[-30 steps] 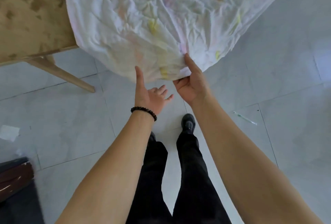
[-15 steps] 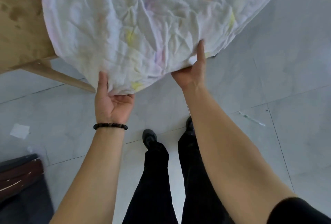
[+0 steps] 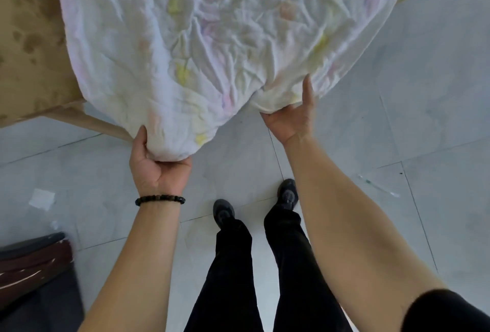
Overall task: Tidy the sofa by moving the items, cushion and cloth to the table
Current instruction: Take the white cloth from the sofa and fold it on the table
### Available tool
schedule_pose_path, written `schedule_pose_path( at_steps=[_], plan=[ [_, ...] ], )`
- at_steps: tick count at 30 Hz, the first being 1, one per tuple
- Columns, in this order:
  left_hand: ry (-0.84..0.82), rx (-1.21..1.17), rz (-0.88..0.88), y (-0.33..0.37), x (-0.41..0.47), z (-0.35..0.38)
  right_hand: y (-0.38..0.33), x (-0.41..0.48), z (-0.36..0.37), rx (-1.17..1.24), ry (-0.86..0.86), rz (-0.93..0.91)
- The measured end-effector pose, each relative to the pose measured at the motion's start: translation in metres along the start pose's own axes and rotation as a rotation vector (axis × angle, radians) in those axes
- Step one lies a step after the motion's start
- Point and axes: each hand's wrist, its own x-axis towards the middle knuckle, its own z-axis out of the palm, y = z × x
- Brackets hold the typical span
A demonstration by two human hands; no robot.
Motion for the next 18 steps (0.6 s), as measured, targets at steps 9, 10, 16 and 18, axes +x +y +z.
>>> schedule_pose_path(
  at_steps=[9, 10, 16, 18],
  plan=[
    [0.066, 0.059, 0.051, 0.027, -0.002, -0.016, 0.037, 0.036, 0.035, -0.018, -0.097, 0.001],
    [0.081, 0.055, 0.053, 0.03, -0.001, -0.019, 0.03, 0.033, 0.031, -0.022, -0.097, -0.054],
    [0.114, 0.058, 0.004, 0.027, 0.0, -0.018, -0.036, -0.029, -0.003, -0.146, 0.084, -0.32],
    [0.094, 0.049, -0.007, 0.03, -0.003, -0.014, -0.047, -0.045, 0.004, -0.262, 0.064, -0.349]
  ],
)
